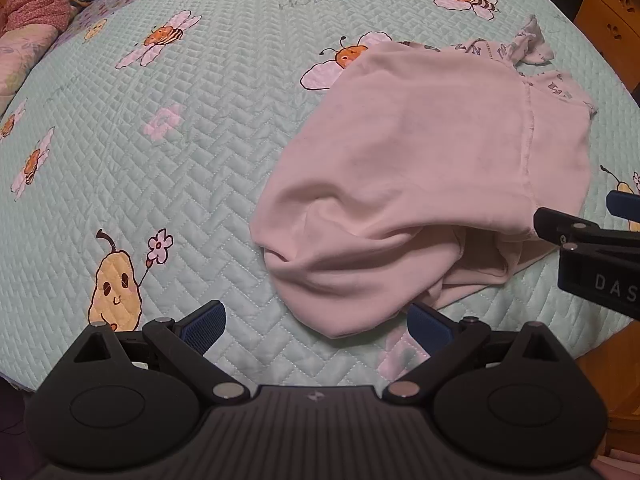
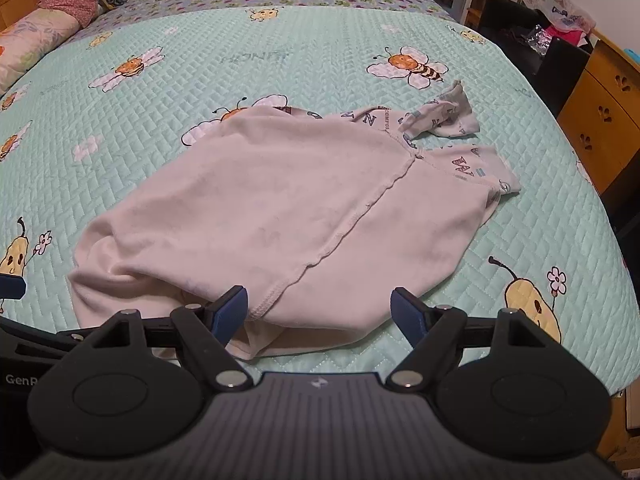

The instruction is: Fold clothes

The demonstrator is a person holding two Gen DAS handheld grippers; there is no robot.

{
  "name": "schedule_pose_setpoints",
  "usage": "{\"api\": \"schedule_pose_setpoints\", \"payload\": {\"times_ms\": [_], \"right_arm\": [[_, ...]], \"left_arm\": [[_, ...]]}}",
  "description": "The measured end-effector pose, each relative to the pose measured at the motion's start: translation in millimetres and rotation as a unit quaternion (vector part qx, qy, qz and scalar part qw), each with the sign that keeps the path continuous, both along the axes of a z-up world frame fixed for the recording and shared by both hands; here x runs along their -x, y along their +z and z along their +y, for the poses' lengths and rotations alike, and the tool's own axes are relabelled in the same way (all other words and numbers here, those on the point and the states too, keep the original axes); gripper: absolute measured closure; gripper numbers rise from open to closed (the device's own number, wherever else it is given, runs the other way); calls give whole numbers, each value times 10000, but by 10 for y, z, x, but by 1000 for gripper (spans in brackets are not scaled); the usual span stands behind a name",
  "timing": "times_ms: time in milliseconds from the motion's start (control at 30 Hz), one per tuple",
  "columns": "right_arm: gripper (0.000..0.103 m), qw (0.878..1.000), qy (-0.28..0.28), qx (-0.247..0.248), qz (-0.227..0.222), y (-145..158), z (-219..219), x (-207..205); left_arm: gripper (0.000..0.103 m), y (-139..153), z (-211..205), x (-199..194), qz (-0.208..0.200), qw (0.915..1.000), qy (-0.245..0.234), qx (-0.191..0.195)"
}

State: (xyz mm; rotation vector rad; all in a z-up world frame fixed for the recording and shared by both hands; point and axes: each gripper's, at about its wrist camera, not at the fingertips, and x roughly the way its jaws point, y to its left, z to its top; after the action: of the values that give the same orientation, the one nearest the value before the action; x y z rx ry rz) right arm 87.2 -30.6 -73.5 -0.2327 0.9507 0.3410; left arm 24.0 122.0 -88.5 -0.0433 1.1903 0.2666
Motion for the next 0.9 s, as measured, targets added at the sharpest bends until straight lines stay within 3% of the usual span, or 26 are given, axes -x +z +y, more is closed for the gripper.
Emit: {"api": "schedule_pose_setpoints", "payload": {"times_ms": [300, 900], "right_arm": [[23, 10000, -18, -66, 71, -60, -9, -27], [23, 9919, -752, -994, 258, -199, -403, -133]], "left_arm": [[3, -14, 34, -11, -144, 9999, -28, 49], [4, -9, 196, -64, -521, 9984, -13, 220]]}}
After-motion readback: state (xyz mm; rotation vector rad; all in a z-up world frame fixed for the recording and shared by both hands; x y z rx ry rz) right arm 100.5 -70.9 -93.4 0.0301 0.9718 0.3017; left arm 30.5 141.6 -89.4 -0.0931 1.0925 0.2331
